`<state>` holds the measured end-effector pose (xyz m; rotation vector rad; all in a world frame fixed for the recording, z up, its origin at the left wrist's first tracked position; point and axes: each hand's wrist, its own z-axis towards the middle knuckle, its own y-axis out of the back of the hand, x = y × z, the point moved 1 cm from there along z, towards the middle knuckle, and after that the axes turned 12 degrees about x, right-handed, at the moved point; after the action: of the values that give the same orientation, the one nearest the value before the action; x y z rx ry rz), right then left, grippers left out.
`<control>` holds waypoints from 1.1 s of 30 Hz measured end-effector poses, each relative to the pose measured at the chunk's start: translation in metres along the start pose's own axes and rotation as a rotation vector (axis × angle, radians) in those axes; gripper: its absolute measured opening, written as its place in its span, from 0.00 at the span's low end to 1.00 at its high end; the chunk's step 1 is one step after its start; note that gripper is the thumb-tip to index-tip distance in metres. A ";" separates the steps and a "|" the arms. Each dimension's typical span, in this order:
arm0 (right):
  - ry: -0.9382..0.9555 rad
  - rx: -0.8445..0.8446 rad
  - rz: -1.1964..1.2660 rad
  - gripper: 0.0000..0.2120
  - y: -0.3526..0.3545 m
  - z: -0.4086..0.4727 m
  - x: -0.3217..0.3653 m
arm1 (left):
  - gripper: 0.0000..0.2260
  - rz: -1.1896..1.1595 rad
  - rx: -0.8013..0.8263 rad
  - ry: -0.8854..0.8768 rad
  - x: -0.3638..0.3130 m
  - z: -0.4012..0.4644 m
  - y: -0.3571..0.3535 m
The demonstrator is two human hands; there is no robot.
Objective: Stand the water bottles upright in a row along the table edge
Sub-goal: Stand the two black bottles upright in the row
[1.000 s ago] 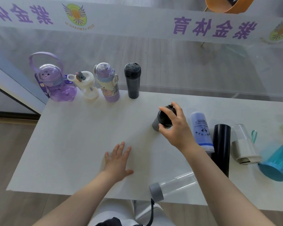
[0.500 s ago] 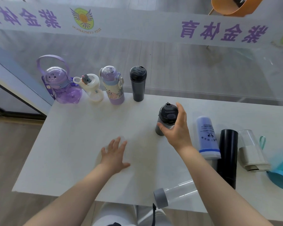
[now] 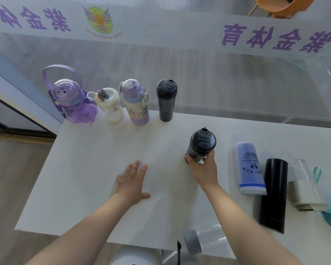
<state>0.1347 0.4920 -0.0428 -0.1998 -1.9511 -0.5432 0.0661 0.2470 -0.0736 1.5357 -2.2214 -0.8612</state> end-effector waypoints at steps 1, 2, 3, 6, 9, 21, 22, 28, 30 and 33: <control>-0.005 -0.003 -0.002 0.26 -0.001 0.002 -0.001 | 0.50 -0.006 0.006 0.004 0.000 0.001 0.000; -0.007 -0.005 -0.008 0.25 -0.001 0.004 -0.001 | 0.50 -0.013 0.011 0.005 0.000 0.002 -0.001; -0.010 -0.005 -0.014 0.25 -0.001 0.007 0.001 | 0.50 -0.020 0.013 0.006 -0.001 0.003 -0.001; -0.026 0.007 -0.036 0.24 -0.002 0.018 0.005 | 0.50 -0.034 0.023 0.010 -0.001 0.004 -0.001; -0.033 0.012 -0.062 0.24 -0.001 0.032 0.009 | 0.50 -0.027 0.038 0.012 -0.002 0.004 -0.001; 0.056 0.010 -0.145 0.23 0.001 0.112 0.047 | 0.49 -0.027 0.089 0.015 -0.004 0.003 0.002; 0.058 0.009 -0.147 0.23 0.001 0.117 0.048 | 0.49 -0.030 0.093 0.014 -0.004 0.003 0.002; 0.068 0.023 -0.176 0.24 0.000 0.146 0.059 | 0.50 -0.038 0.118 0.013 -0.005 0.004 0.002; 0.078 0.030 -0.189 0.23 0.000 0.154 0.061 | 0.50 -0.042 0.120 0.014 -0.005 0.005 0.002; 0.089 0.044 -0.202 0.23 0.000 0.162 0.061 | 0.50 -0.050 0.119 0.013 -0.005 0.005 0.001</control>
<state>-0.0242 0.5603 -0.0440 0.0499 -1.9058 -0.6295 0.0645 0.2533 -0.0762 1.6513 -2.2711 -0.7426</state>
